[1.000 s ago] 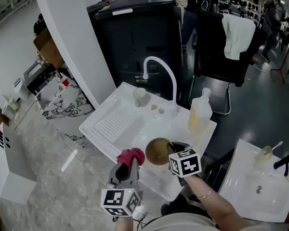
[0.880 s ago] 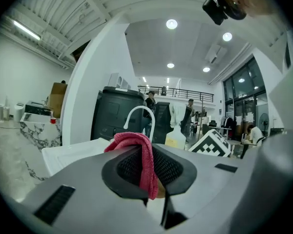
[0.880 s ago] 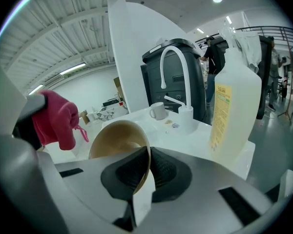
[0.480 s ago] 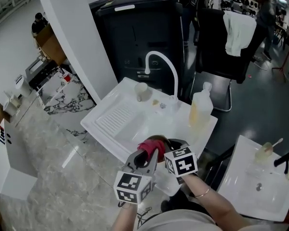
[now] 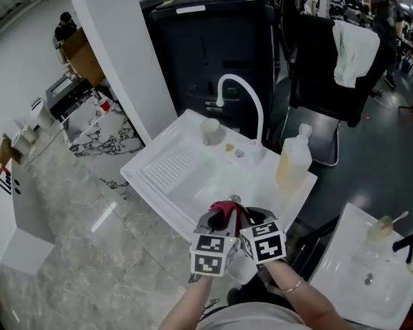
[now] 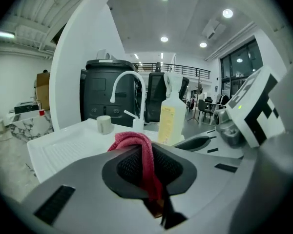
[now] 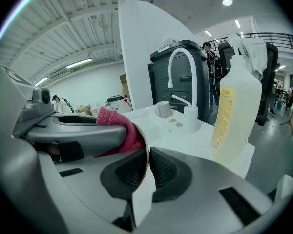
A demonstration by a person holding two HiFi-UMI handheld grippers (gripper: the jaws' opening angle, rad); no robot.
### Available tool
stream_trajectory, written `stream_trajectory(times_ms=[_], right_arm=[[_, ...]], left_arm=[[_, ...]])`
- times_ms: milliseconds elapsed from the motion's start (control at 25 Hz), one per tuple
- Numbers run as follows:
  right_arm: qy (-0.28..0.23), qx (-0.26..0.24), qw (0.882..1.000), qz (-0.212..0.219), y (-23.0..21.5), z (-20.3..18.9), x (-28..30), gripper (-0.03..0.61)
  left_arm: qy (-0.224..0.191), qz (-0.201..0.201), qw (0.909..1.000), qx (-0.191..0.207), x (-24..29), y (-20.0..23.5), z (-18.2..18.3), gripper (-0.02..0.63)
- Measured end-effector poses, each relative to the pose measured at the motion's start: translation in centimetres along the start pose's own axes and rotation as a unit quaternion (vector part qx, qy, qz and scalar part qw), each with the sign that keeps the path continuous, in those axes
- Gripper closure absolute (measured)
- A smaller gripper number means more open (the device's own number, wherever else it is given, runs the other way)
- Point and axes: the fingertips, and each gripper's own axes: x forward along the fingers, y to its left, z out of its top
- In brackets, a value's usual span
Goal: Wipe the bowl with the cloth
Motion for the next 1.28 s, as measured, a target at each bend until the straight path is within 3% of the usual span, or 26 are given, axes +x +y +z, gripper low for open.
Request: stream_trajectory(times_ms=[560, 760, 960, 1280], right_arm=[[0.016, 0.019, 1.0, -0.014, -1.8, -0.3, 2.2, 0.558], [0.014, 0.013, 1.0, 0.0, -0.5, 0.0, 2.7, 0.56], [-0.003, 0.008, 1.0, 0.004, 0.4, 0.9, 2.5, 0.563], [0.009, 0.014, 1.0, 0.004, 0.4, -0.1, 2.0, 0.549]], left_arm=[[-0.009, 0.062, 0.9973, -0.039, -3.1, 4.3, -0.2, 0.566], [-0.02, 0.008, 0.9977, -0.064, -3.8, 2.4, 0.9, 0.566], [0.021, -0.013, 0.9986, -0.048, -1.7, 1.0, -0.4, 0.567], [0.068, 0.01, 0.9976, 0.002, 0.8, 1.9, -2.7, 0.567]])
